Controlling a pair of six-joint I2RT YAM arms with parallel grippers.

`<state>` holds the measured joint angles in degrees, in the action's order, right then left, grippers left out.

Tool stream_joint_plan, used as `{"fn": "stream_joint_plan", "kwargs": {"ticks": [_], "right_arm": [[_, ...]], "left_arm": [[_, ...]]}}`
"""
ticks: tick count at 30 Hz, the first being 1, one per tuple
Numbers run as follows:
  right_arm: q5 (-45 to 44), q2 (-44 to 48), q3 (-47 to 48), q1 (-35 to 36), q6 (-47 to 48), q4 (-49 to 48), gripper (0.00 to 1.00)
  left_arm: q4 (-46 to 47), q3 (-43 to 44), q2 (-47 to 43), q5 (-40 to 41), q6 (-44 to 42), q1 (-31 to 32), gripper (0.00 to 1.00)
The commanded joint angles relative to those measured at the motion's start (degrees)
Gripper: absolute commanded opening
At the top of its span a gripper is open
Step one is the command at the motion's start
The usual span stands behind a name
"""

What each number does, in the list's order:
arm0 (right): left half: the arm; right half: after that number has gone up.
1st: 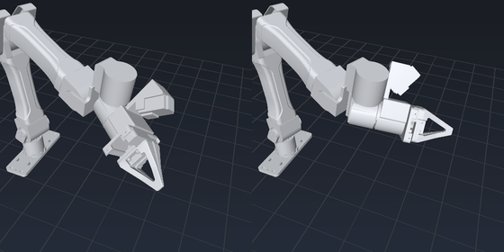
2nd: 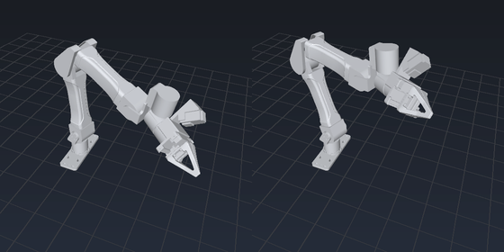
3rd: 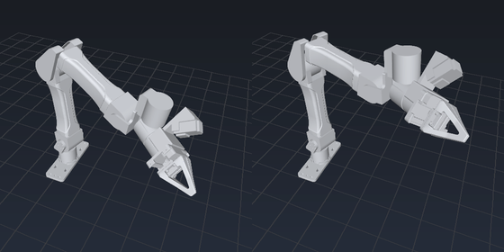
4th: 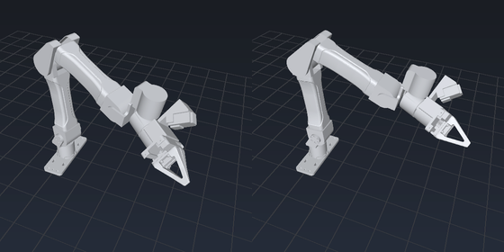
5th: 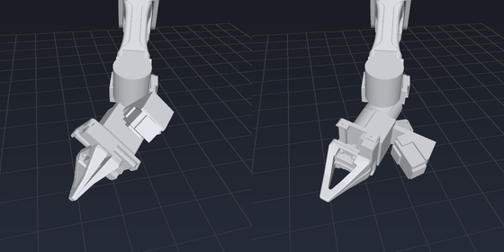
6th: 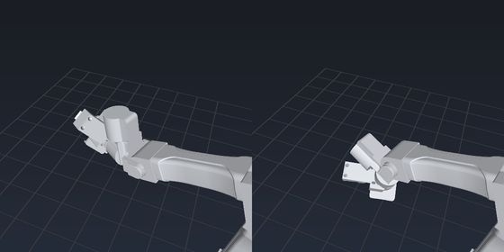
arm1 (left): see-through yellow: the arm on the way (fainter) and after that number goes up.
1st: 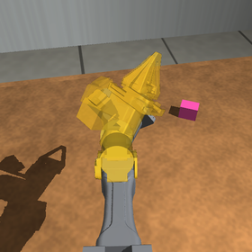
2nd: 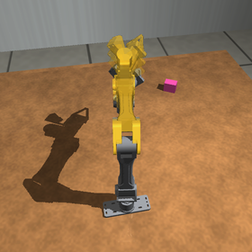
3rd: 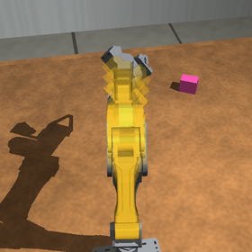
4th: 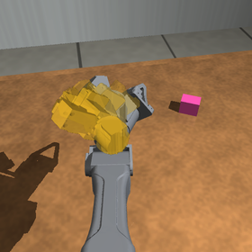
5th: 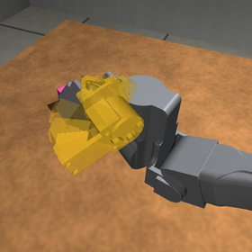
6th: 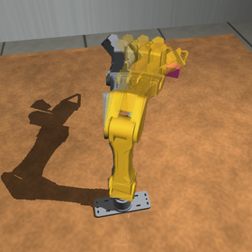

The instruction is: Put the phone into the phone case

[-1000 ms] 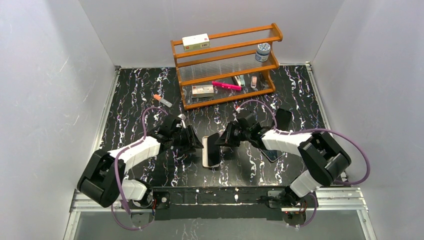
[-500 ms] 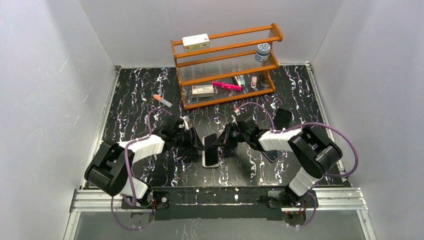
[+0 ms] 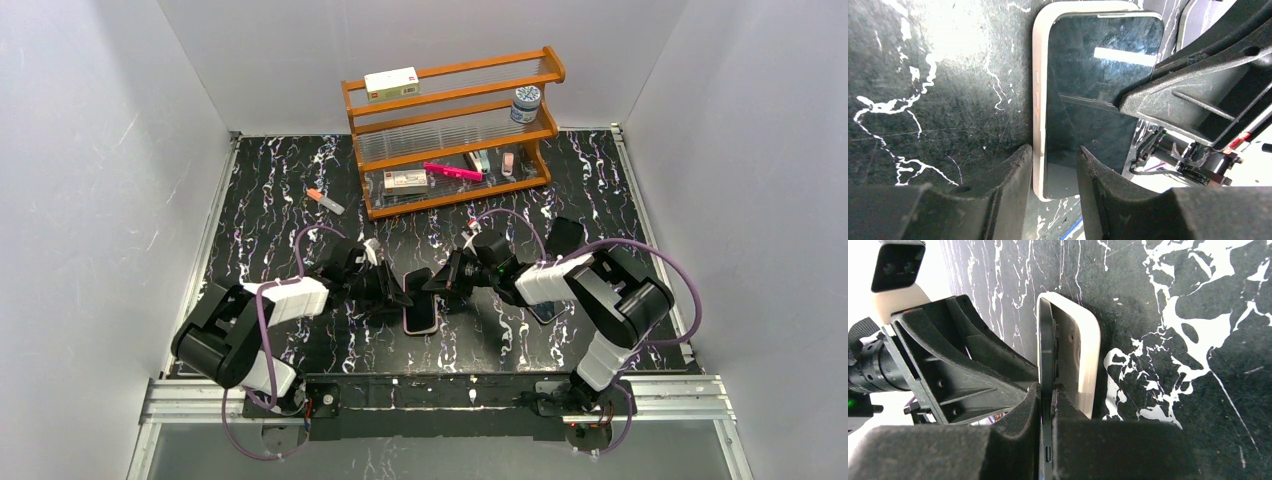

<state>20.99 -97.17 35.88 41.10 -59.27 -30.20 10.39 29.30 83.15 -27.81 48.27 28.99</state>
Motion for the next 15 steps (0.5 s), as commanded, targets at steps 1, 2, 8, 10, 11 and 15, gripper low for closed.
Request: {"fn": "stream_joint_plan", "kwargs": {"ticks": [1,2,8,10,11,15], "right_arm": [[-3.35,-1.91,-1.9,0.51,-2.26,-3.92,0.01],[-3.78,-1.82,-2.45,0.6,-2.86,-4.51,0.01],[-4.41,-0.99,-1.57,0.82,-2.1,-1.42,0.06],[-5.26,0.49,0.25,0.83,-0.61,3.0,0.15],[-5.79,1.36,1.11,0.82,0.35,5.74,0.2],[-8.59,4.68,3.94,0.76,3.68,15.59,0.33]], "left_arm": [[4.13,-3.15,-0.35,-2.25,2.93,0.72,0.35],[5.07,-3.61,-0.43,-2.53,3.69,0.98,0.34],[5.54,-3.99,-1.47,-2.04,4.56,1.86,0.33],[4.77,-3.77,-1.8,-1.54,4.18,1.86,0.32],[4.42,-3.73,-1.91,-1.27,4.13,1.9,0.32],[3.49,-4.02,-3.11,-0.66,4.11,1.95,0.31]]}}
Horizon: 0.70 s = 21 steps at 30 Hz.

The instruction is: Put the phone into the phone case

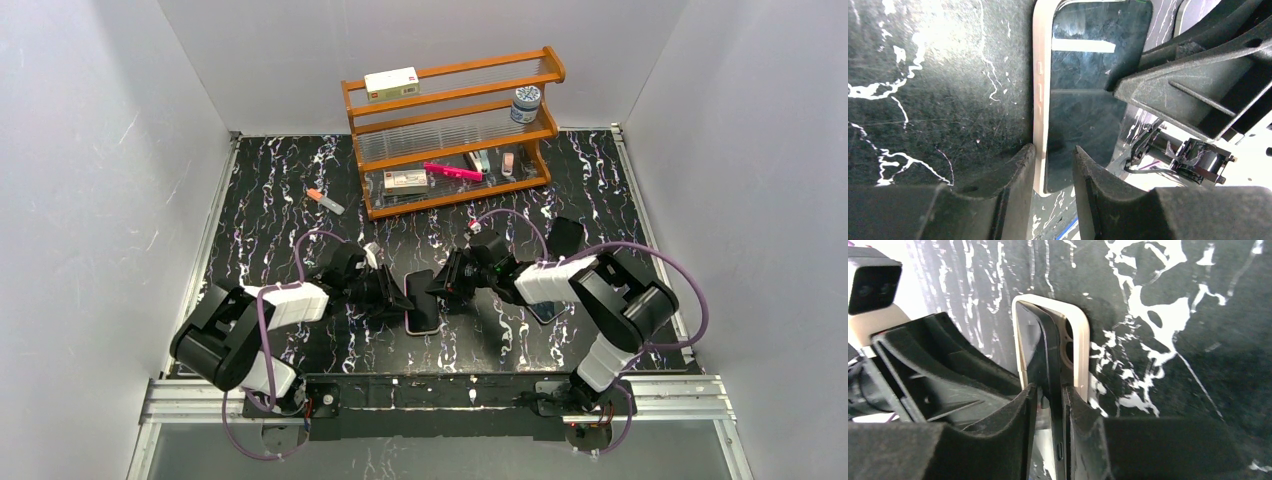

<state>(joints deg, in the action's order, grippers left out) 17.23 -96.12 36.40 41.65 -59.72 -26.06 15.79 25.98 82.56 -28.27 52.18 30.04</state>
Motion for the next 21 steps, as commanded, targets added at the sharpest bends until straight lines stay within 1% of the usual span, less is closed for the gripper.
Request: {"fn": "stream_joint_plan", "kwargs": {"ticks": [1,6,9,12,16,19,21], "right_arm": [[-5.31,4.2,4.14,0.24,5.05,13.85,0.35],[-5.72,6.07,6.18,0.14,8.31,21.6,0.4],[-5.07,7.12,5.97,0.11,9.15,22.72,0.38],[-4.38,6.77,6.53,0.16,9.98,24.67,0.38],[-5.3,8.03,6.15,0.14,10.42,25.97,0.39],[-5.56,8.84,6.83,0.18,11.03,29.32,0.44],[-5.75,9.51,7.1,0.16,11.29,30.57,0.45]], "left_arm": [[-2.21,-0.75,-2.95,0.07,0.26,0.9,0.31],[-3.06,-0.93,-4.9,1.4,0.56,0.9,0.31],[-3.8,-0.77,-5.3,2.18,0.17,0.9,0.31],[-3.84,-0.76,-4.94,2.43,0.03,0.9,0.31],[-3.61,-0.75,-4.43,2.33,0.03,0.98,0.32],[-3.11,-0.75,-4.43,2.17,0.02,1.15,0.33],[-2.54,-0.75,-4.43,1.94,0.15,1.37,0.34]]}}
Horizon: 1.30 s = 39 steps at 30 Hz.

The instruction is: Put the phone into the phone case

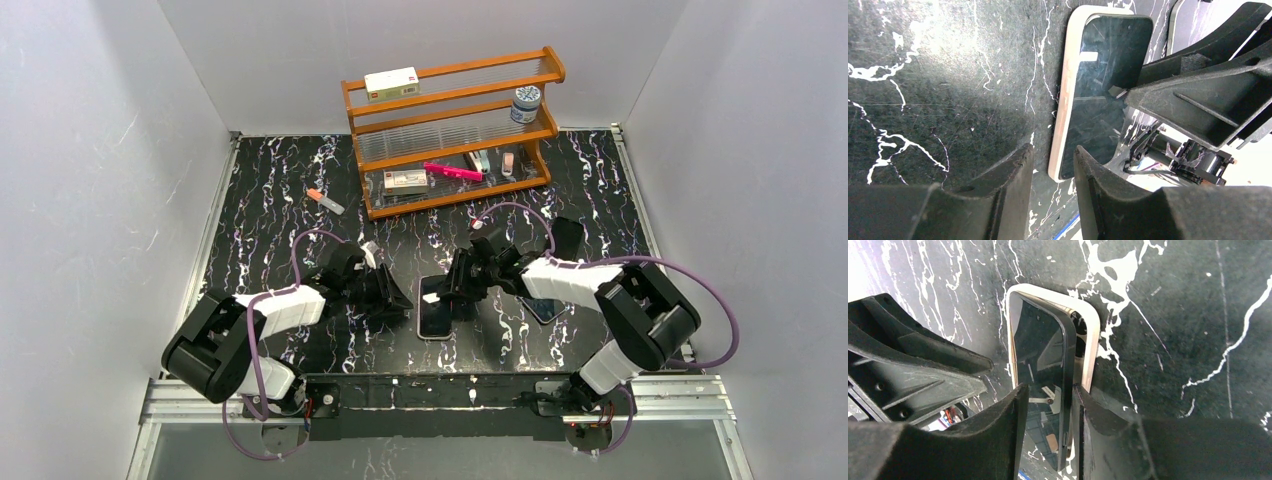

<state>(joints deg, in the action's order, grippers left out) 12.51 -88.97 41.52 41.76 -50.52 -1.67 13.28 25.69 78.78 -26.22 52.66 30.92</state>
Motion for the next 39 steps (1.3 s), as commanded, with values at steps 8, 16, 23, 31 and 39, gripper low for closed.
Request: {"fn": "stream_joint_plan", "kwargs": {"ticks": [8,16,23,31,39], "right_arm": [[-0.39,3.61,2.42,0.05,2.53,8.78,0.48],[-3.02,6.41,4.7,-0.01,3.72,14.34,0.37],[-1.74,6.86,3.46,0.04,3.5,14.85,0.38],[-0.65,6.75,0.96,0.15,2.62,13.41,0.35],[0.42,6.43,-0.16,0.15,2.35,11.4,0.32]], "left_arm": [[3.0,-0.94,0.63,-0.85,1.07,2.13,0.36],[6.17,-0.25,2.14,-0.77,2.09,4.5,0.38],[7.19,0.84,4.64,-0.04,2.27,6.74,0.38],[7.83,0.92,5.46,1.13,2.83,8.63,0.37],[7.9,2.07,6.55,1.31,3.23,10.04,0.34]]}}
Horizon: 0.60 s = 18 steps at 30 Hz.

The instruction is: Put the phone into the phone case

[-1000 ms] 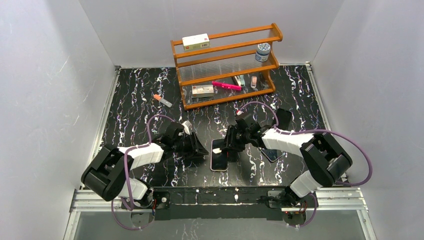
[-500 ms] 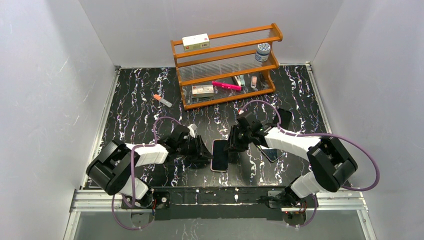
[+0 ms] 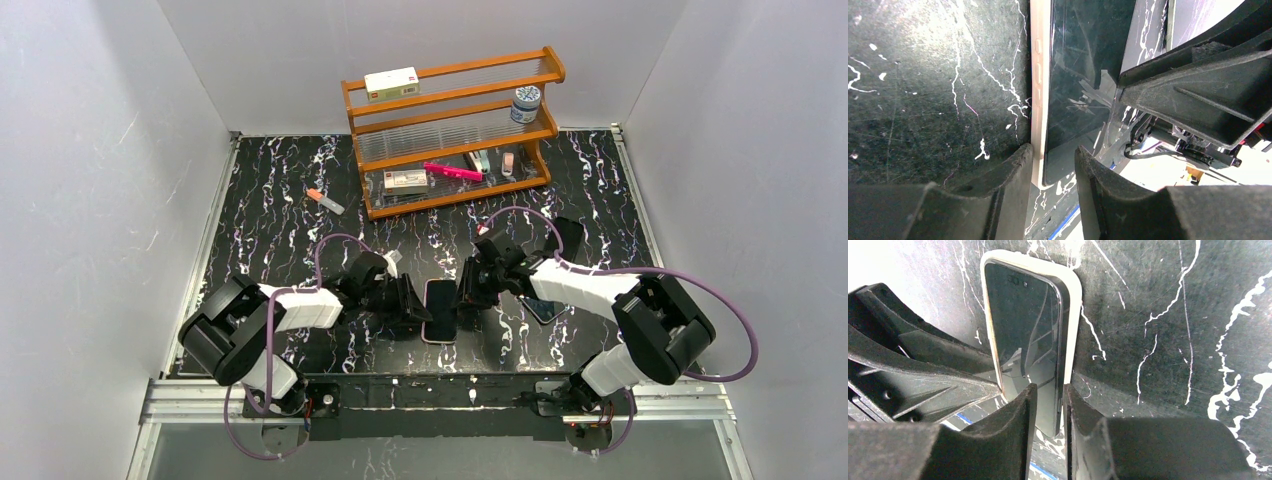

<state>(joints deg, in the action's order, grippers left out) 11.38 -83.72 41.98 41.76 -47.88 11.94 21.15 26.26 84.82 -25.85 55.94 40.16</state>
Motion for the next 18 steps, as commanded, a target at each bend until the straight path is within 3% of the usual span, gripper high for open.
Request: {"fn": "stream_joint_plan", "kwargs": {"ticks": [1,10,18], "right_arm": [[1.73,1.07,-0.77,0.1,-0.35,-2.76,0.31],[3.95,-0.21,-2.03,0.49,-0.72,-6.81,0.15],[7.55,-2.37,-4.11,1.33,-3.28,-12.9,0.14]], "left_arm": [[0.03,1.5,0.57,1.11,0.04,0.97,0.34],[1.34,1.17,0.53,2.49,1.29,2.66,0.3],[3.6,1.42,1.92,3.33,2.54,5.06,0.29]]}}
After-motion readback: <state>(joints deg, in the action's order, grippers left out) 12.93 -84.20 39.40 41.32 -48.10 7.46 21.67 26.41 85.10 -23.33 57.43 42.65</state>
